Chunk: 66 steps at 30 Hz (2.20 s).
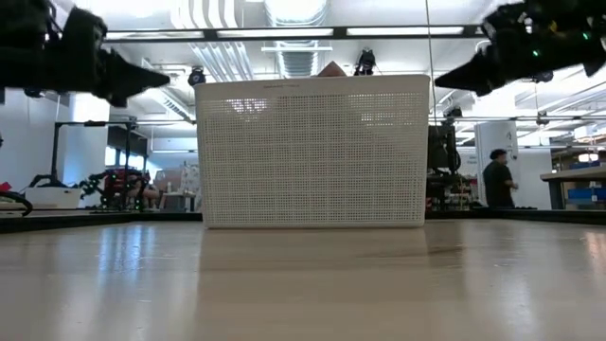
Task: Sort clothes
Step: Return to Home Position
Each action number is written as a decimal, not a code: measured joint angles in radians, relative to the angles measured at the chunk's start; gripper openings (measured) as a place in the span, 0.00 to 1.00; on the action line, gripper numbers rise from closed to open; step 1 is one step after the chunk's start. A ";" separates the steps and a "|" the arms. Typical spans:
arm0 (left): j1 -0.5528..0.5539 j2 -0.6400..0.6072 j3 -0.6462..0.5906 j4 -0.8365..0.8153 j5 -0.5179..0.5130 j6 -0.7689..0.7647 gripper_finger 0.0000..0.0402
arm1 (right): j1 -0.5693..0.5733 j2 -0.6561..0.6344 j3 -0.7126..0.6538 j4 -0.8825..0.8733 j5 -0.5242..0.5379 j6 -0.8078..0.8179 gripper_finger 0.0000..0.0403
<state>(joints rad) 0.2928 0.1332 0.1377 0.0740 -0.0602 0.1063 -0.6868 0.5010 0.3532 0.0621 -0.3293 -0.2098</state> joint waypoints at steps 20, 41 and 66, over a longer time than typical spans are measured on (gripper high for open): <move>-0.178 -0.085 -0.127 0.008 -0.119 -0.004 0.00 | 0.000 -0.399 -0.340 0.012 -0.174 0.079 0.00; -0.209 -0.124 -0.128 -0.010 -0.204 -0.023 0.00 | 0.158 -0.393 -0.341 0.143 0.041 0.187 0.00; -0.209 -0.134 -0.129 -0.017 -0.219 -0.019 0.00 | 0.443 -0.375 -0.342 0.084 0.168 0.161 0.00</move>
<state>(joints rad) 0.0837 -0.0006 0.0090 0.0574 -0.2790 0.0869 -0.2438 0.1261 0.0109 0.1462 -0.1612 -0.0488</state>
